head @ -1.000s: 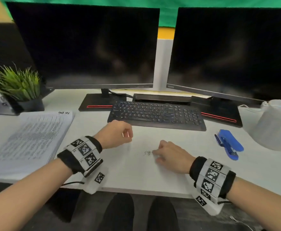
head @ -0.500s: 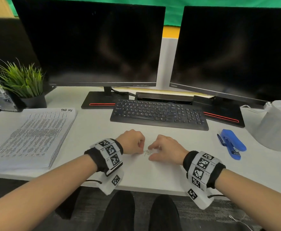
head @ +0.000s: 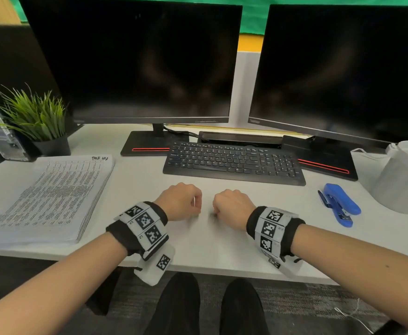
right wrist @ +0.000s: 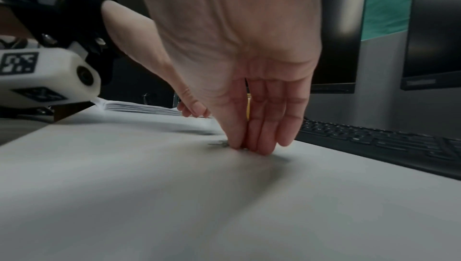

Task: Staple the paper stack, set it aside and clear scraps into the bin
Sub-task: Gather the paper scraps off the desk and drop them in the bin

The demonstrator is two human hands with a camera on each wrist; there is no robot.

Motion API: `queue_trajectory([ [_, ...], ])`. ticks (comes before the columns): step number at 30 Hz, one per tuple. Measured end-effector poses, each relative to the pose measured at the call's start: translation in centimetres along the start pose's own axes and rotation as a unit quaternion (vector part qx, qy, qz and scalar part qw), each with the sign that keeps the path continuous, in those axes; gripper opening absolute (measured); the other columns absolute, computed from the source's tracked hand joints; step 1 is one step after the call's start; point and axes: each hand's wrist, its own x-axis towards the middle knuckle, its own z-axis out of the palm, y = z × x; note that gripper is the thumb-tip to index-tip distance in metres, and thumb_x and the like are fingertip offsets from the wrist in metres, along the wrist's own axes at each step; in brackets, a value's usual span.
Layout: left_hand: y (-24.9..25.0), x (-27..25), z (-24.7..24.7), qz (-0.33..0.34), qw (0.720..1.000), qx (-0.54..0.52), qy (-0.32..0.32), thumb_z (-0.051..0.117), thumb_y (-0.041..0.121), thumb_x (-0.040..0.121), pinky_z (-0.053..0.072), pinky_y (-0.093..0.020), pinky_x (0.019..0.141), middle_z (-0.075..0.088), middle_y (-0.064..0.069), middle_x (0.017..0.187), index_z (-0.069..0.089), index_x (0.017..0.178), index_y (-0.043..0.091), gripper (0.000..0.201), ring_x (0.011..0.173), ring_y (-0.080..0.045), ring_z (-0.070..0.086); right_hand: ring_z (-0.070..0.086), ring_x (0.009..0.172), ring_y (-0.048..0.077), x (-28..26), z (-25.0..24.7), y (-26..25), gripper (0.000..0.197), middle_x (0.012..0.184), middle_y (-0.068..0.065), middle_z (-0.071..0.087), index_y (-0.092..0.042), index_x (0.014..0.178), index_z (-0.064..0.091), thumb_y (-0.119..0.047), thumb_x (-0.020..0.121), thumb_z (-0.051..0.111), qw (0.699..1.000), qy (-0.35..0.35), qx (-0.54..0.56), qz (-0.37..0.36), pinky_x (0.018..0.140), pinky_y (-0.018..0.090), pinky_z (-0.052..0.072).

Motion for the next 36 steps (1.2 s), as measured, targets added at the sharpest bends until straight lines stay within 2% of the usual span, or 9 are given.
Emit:
queue_trajectory([
  [4,0.3,-0.6,0.7,-0.010,1.000,0.015,-0.006,0.058,0.019,0.084,0.043,-0.028,0.074,0.057,0.004,0.086,0.058,0.082,0.024,0.006,0.085,-0.021,0.055,0.057,0.106,0.039,-0.3,0.0,-0.8,0.025,0.116,0.020,0.060,-0.002,0.109,0.059,-0.002,0.090,0.043,0.996,-0.011,-0.077,-0.035,0.071,0.034,0.036],
  [7,0.7,-0.6,1.3,-0.019,1.000,0.021,-0.008,0.058,0.019,0.085,0.046,-0.032,0.083,0.063,-0.004,0.104,0.062,0.094,0.019,0.010,0.099,-0.026,0.059,0.056,0.110,0.038,-0.3,0.0,-1.0,0.028,0.119,0.020,0.057,-0.001,0.115,0.057,-0.002,0.091,0.042,0.996,-0.036,-0.081,-0.030,0.073,0.035,0.037],
  [11,1.5,-0.6,2.3,-0.007,0.998,0.043,-0.034,0.059,0.029,0.087,0.044,-0.035,0.093,0.052,-0.010,0.121,0.056,0.117,0.010,0.036,0.110,-0.030,0.053,0.053,0.114,0.037,-0.4,-0.3,-0.1,0.031,0.124,0.018,0.053,-0.002,0.118,0.055,-0.014,0.093,0.042,0.997,-0.075,0.002,0.018,0.085,0.037,0.043],
  [15,2.6,0.0,2.7,0.040,0.997,0.040,-0.044,0.062,0.029,0.086,0.040,-0.029,0.091,0.052,-0.010,0.123,0.058,0.124,0.009,0.044,0.111,-0.028,0.052,0.061,0.092,0.033,-0.7,-0.9,2.4,0.026,0.107,0.021,0.066,0.003,0.092,0.061,-0.018,0.089,0.046,0.985,-0.077,0.138,0.072,0.074,0.034,0.047],
  [19,3.1,1.0,2.1,0.068,0.998,-0.007,-0.017,0.067,0.016,0.081,0.040,-0.020,0.082,0.067,-0.006,0.113,0.069,0.112,0.012,0.031,0.103,-0.019,0.058,0.056,0.057,0.020,-1.2,-0.7,5.1,0.022,0.067,0.010,0.061,-0.008,0.070,0.054,-0.011,0.090,0.047,0.928,-0.062,0.342,0.131,0.055,0.024,0.051],
  [22,3.1,1.4,1.8,0.068,0.997,-0.023,-0.015,0.069,0.013,0.080,0.046,-0.019,0.081,0.073,-0.006,0.101,0.074,0.099,0.011,0.020,0.085,-0.012,0.059,0.057,0.059,0.017,-1.8,-0.5,6.1,0.018,0.069,0.007,0.056,-0.007,0.074,0.054,-0.008,0.091,0.051,0.876,-0.034,0.454,0.159,0.050,0.021,0.054],
  [25,3.0,1.8,1.6,0.074,0.997,-0.025,-0.006,0.069,0.012,0.080,0.044,-0.017,0.073,0.075,-0.005,0.093,0.076,0.092,0.010,0.013,0.083,-0.016,0.066,0.056,0.060,0.018,-2.3,-0.4,6.5,0.021,0.069,0.008,0.054,-0.008,0.070,0.054,-0.007,0.091,0.053,0.843,-0.018,0.513,0.161,0.046,0.019,0.053],
  [29,3.2,2.3,1.6,0.085,0.996,-0.022,-0.019,0.068,0.011,0.080,0.039,-0.018,0.064,0.074,-0.004,0.090,0.074,0.087,0.011,0.010,0.076,-0.011,0.058,0.056,0.061,0.019,-2.8,-0.2,6.8,0.020,0.071,0.009,0.054,-0.007,0.071,0.055,-0.006,0.091,0.055,0.828,-0.011,0.537,0.162,0.047,0.020,0.054],
  [36,3.6,2.8,1.1,0.107,0.989,0.019,-0.100,0.059,0.011,0.086,0.042,-0.022,0.073,0.059,0.003,0.080,0.068,0.097,0.007,0.014,0.077,-0.014,0.053,0.057,0.063,0.020,-3.7,-0.1,7.1,0.017,0.072,0.010,0.054,-0.005,0.074,0.056,-0.007,0.091,0.054,0.802,-0.003,0.572,0.173,0.053,0.023,0.055],
])
